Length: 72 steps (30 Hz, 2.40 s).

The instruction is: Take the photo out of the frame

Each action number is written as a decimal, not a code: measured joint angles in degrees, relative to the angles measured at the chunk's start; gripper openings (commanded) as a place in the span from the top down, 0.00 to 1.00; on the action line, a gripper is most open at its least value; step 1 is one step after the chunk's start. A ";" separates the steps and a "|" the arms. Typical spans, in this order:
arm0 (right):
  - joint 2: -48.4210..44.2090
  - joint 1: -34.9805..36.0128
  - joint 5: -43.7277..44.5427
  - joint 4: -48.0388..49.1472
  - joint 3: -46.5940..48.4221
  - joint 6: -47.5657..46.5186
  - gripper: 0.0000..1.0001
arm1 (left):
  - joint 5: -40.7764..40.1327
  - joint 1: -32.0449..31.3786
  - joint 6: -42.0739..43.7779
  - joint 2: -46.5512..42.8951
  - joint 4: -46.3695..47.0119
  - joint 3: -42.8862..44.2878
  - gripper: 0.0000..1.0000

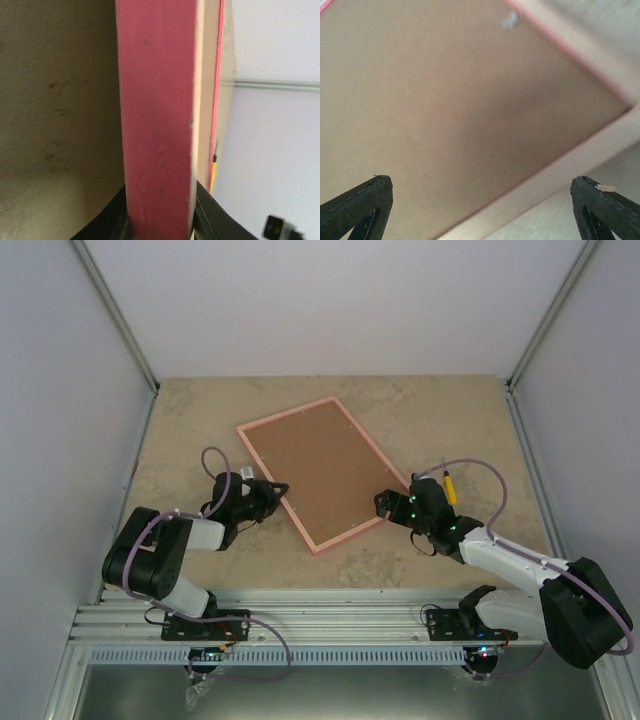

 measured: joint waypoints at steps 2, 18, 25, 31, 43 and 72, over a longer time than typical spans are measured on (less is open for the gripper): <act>-0.48 -2.27 -0.68 -1.18 0.68 -4.04 0.02 | 0.13 0.04 3.19 0.04 -1.20 0.39 0.78; 16.57 -15.52 -10.29 -0.44 16.31 -28.04 0.02 | 1.57 0.31 9.90 -0.79 -13.35 6.27 0.77; 24.35 -16.94 -15.08 0.33 18.01 -31.87 0.02 | 2.64 0.37 13.64 -1.29 -20.87 10.05 0.78; 27.02 -16.96 -16.39 0.48 18.45 -32.92 0.02 | 3.19 0.37 16.96 -1.29 -27.45 13.51 0.75; 26.75 -17.35 -16.52 2.40 16.65 -33.46 0.02 | 2.75 0.28 21.05 0.94 -33.73 17.68 0.75; 18.60 -15.82 -17.55 5.49 5.40 -33.55 0.02 | -10.54 -3.23 29.77 9.53 -45.53 26.49 0.58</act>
